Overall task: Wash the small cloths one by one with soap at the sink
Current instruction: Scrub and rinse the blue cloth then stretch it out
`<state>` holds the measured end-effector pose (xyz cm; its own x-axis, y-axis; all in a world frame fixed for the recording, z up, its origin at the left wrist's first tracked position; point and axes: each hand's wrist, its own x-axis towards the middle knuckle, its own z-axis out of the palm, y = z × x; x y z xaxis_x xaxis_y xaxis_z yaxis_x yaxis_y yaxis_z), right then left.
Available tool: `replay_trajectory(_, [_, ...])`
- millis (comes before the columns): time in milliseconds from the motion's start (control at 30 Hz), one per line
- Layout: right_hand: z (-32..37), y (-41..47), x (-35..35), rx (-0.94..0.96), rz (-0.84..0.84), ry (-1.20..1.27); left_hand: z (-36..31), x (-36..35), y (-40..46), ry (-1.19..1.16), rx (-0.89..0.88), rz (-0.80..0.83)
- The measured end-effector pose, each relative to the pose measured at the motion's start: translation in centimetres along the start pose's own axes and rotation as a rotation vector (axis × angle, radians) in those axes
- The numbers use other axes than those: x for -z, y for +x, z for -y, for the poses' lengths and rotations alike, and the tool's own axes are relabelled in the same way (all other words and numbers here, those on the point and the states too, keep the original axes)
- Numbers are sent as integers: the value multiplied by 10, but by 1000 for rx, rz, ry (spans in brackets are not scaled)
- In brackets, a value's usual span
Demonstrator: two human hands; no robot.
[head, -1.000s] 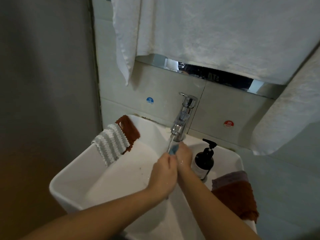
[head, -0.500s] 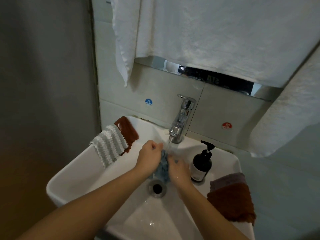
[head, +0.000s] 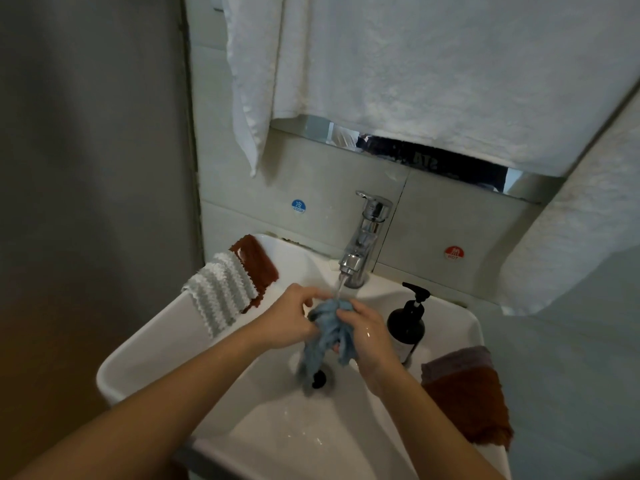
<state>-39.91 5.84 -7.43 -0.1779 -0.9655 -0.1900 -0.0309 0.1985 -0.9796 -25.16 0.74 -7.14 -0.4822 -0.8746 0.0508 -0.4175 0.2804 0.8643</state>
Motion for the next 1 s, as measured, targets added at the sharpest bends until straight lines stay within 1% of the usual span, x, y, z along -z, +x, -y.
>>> replay_trajectory(33, [-1, 1, 0, -3, 3, 32, 3, 1, 1, 28, -3, 76])
replay_trajectory(67, [-1, 2, 0, 1, -10, 46, 7, 2, 3, 65, 20, 115])
replay_trajectory(133, [-3, 4, 0, 21, -72, 12, 17, 5, 6, 86, 109, 135])
replay_trajectory(233, [-10, 7, 1, 98, -170, -231, 32, 9, 8, 76, 184, 199])
replay_trajectory(300, [-11, 8, 4, 131, -219, -358, 37, 12, 7, 61, 232, 194])
replay_trajectory(400, [-8, 9, 11, 94, -283, -358, 40, 18, 4, -30, 283, 148])
replay_trajectory(500, [-10, 14, 13, 53, -336, -355, 38, 15, 1, -169, 270, 113])
replay_trajectory(567, [-11, 15, 11, 46, -335, -308, 31, 6, 3, -428, 274, 14])
replay_trajectory(600, [-13, 15, 7, 48, -322, -301, 25, 0, 5, -529, 280, -69])
replay_trajectory(633, [-14, 13, 3, 56, -307, -301, 21, -7, 8, -544, 281, -175])
replay_trajectory(700, [-15, 5, -11, 63, -252, -304, 11, -21, 15, -415, 293, -372])
replay_trajectory(733, [-15, 0, -20, 73, -225, -291, 8, -28, 18, -353, 302, -447])
replay_trajectory(767, [-14, -8, -30, 96, -205, -269, 7, -33, 22, -312, 321, -481])
replay_trajectory(833, [-13, -27, -47, 149, -187, -221, 8, -39, 27, -265, 371, -472])
replay_trajectory(867, [-13, -36, -53, 179, -175, -211, 8, -39, 29, -152, 394, -449])
replay_trajectory(933, [-14, -56, -60, 241, -122, -253, 9, -37, 31, 152, 362, -413])
replay_trajectory(1000, [-12, -62, -60, 298, -121, -312, 7, -37, 32, 298, 311, -367])
